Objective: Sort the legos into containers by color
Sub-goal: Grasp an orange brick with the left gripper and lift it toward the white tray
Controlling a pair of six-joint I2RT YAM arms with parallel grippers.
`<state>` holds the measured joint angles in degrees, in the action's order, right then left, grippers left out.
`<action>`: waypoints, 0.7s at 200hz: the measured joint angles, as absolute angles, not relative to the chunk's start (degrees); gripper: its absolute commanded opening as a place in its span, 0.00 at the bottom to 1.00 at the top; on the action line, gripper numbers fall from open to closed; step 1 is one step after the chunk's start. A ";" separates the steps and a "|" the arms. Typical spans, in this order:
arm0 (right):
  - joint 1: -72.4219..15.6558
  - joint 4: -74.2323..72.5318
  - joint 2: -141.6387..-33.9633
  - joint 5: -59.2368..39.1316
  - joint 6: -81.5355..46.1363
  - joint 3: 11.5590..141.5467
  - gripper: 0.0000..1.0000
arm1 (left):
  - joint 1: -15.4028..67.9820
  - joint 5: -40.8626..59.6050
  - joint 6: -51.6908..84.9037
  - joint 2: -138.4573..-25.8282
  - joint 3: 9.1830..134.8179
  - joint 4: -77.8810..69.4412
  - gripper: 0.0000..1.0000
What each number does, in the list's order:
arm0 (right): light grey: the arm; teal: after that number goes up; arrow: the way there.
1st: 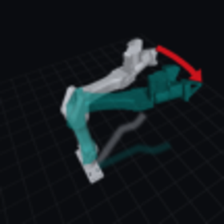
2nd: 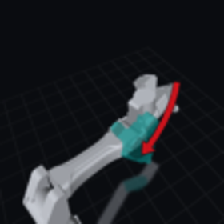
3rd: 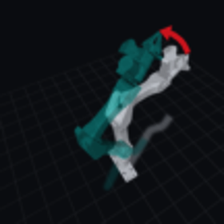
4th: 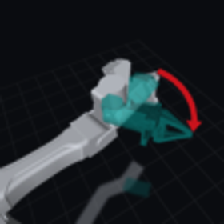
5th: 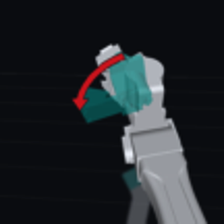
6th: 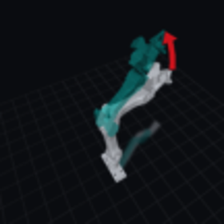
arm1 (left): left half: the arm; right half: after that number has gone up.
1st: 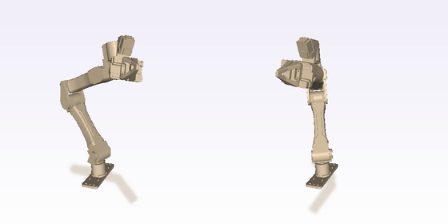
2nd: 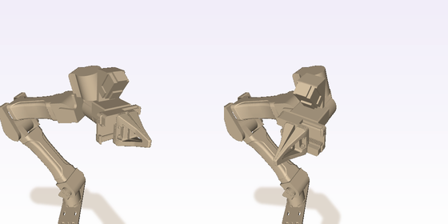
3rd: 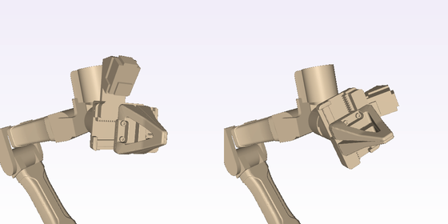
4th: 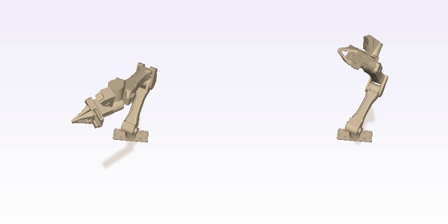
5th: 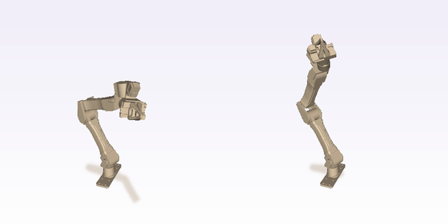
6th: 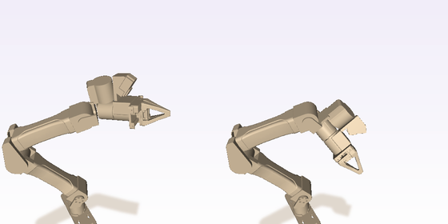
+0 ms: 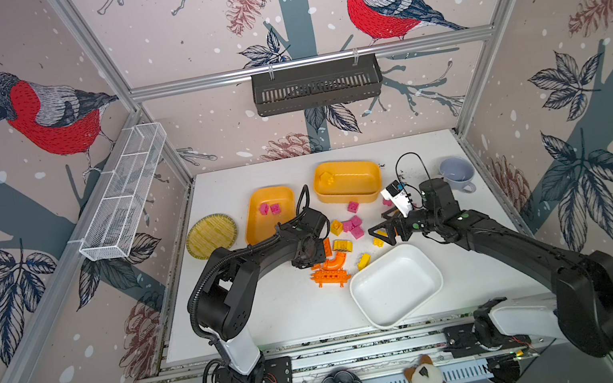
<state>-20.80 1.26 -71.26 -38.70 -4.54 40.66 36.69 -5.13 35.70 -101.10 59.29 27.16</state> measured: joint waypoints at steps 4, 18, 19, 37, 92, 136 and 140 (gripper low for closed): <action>-20.80 1.26 -71.24 -38.70 -4.51 40.58 0.99 | 36.84 -5.37 35.83 -101.23 59.35 27.16 0.51; -20.80 1.26 -71.24 -38.70 -4.34 40.42 0.99 | 37.17 -6.31 36.03 -101.65 59.61 26.98 0.47; -20.78 1.26 -71.24 -38.70 -4.34 40.42 0.99 | 37.19 -6.33 36.03 -101.65 59.61 26.98 0.47; -20.62 1.26 -71.20 -38.72 -4.29 40.27 0.99 | 37.47 -7.57 36.16 -102.26 60.03 26.68 0.34; -19.90 1.28 -70.30 -38.72 -4.21 40.16 0.99 | 37.98 -6.63 36.16 -101.75 63.31 29.87 0.26; -19.42 1.28 -69.84 -38.72 -4.23 40.18 0.99 | 38.17 -5.56 35.44 -98.76 72.71 34.26 0.26; -19.40 1.28 -69.71 -38.72 -4.25 40.18 0.99 | 38.35 -5.21 35.48 -98.56 73.41 34.52 0.26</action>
